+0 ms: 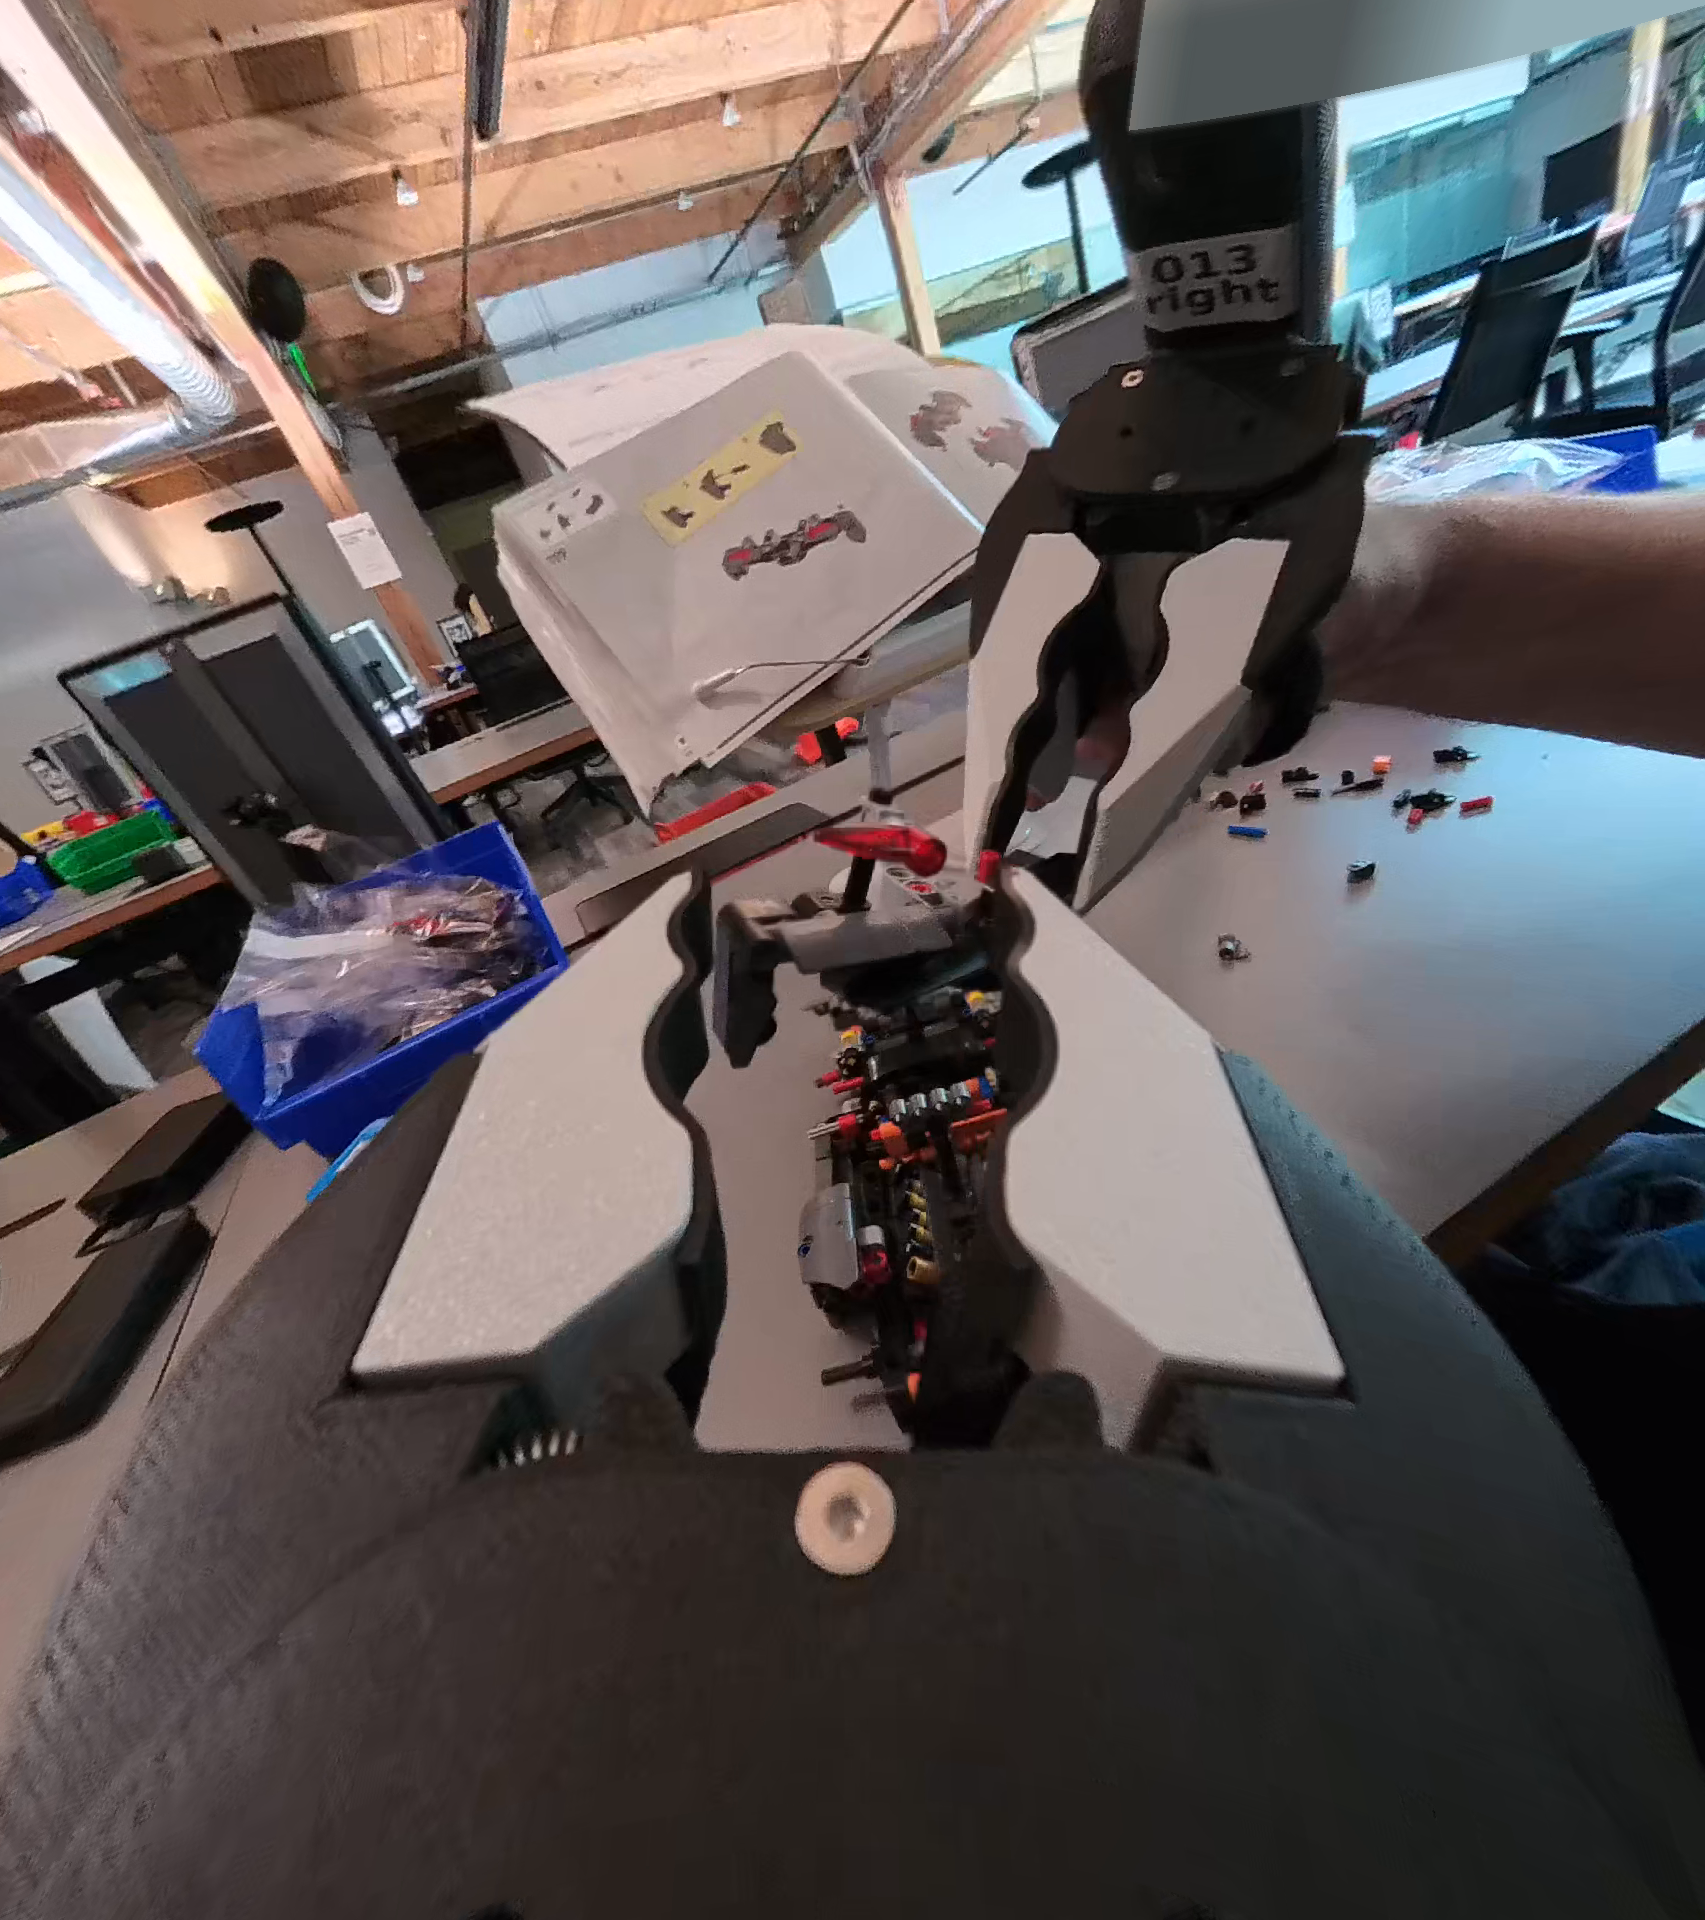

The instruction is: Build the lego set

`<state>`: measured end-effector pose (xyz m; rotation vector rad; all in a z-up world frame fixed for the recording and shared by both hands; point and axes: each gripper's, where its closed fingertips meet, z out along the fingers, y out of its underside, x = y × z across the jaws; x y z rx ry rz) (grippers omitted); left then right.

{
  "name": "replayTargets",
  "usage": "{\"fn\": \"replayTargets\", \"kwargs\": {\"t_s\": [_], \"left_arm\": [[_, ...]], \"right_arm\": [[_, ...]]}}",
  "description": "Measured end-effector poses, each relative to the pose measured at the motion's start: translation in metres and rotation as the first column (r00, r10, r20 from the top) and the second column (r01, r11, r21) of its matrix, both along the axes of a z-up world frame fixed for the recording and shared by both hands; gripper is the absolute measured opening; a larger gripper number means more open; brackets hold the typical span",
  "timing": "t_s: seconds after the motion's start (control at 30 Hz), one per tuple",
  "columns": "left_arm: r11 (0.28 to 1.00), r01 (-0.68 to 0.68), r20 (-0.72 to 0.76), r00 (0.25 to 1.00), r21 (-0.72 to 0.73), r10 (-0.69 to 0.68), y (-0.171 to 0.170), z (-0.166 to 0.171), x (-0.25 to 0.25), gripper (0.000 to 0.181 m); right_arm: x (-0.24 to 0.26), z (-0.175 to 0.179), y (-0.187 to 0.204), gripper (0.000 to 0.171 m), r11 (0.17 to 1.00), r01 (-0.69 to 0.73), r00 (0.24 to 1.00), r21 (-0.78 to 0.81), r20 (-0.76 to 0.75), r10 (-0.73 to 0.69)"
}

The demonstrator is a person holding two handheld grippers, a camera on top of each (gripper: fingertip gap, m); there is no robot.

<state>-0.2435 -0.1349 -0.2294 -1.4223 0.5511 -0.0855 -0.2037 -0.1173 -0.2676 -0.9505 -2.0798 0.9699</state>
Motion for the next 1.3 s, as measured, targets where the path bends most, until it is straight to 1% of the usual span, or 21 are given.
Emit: {"fn": "replayTargets", "kwargs": {"t_s": [0.13,0.23,0.3,0.33,0.47,0.67,0.8,0.83,0.97,1.0,1.13,1.23,1.3], "left_arm": [[1.000,-0.029,-0.010,1.000,-0.009,0.028,-0.001,0.001,-0.002,0.052],[0.998,-0.060,-0.034,0.998,-0.034,0.059,0.002,-0.005,-0.001,0.052],[0.993,-0.114,-0.033,0.993,-0.027,0.113,0.004,-0.005,-0.005,0.047],[0.987,-0.159,-0.034,0.987,-0.013,0.158,0.006,-0.004,-0.009,0.039],[0.967,-0.253,-0.028,0.967,0.023,0.254,0.010,-0.003,-0.010,0.039],[0.938,-0.341,0.014,0.940,0.068,0.341,0.010,-0.003,-0.011,0.039],[0.920,-0.385,0.043,0.923,0.075,0.382,0.013,-0.004,-0.013,0.038],[0.915,-0.394,0.051,0.919,0.080,0.391,0.013,-0.004,-0.014,0.035],[0.921,-0.380,0.032,0.925,0.086,0.379,0.010,-0.005,-0.013,0.035],[0.926,-0.371,0.030,0.929,0.075,0.370,0.009,-0.005,-0.013,0.036],[0.943,-0.330,0.040,0.944,0.048,0.328,0.003,-0.002,-0.010,0.052],[0.936,-0.351,0.010,0.936,-0.001,0.351,0.009,-0.004,-0.008,0.062],[0.924,-0.380,-0.003,0.925,-0.031,0.380,0.014,-0.008,-0.010,0.064]], "right_arm": [[0.002,0.001,0.001,0.018,1.000,0.015,1.000,-0.012,-0.014,-0.016],[0.001,0.002,0.003,0.017,0.998,0.048,0.999,-0.029,-0.016,-0.049],[0.000,0.003,0.004,0.017,0.996,0.073,0.997,-0.053,-0.022,-0.075],[0.000,0.003,0.004,0.017,0.994,0.085,0.996,-0.070,-0.020,-0.087],[-0.002,0.001,0.004,0.017,0.989,0.140,0.990,-0.056,-0.025,-0.142],[-0.004,-0.001,0.005,0.017,0.976,0.205,0.978,-0.070,-0.025,-0.207],[-0.005,-0.004,0.003,0.016,0.972,0.221,0.974,-0.075,-0.026,-0.223],[-0.006,-0.005,0.002,0.016,0.973,0.221,0.974,-0.068,-0.027,-0.223],[-0.005,-0.007,0.001,0.017,0.974,0.226,0.973,-0.016,-0.040,-0.227],[-0.005,-0.007,0.002,0.017,0.973,0.232,0.972,-0.001,-0.044,-0.232],[-0.004,-0.007,0.007,0.017,0.962,0.264,0.963,0.072,-0.069,-0.259],[-0.006,-0.005,0.007,0.017,0.947,0.290,0.955,0.135,-0.105,-0.278],[-0.006,-0.001,0.007,0.017,0.924,0.325,0.943,0.202,-0.148,-0.300]]}}
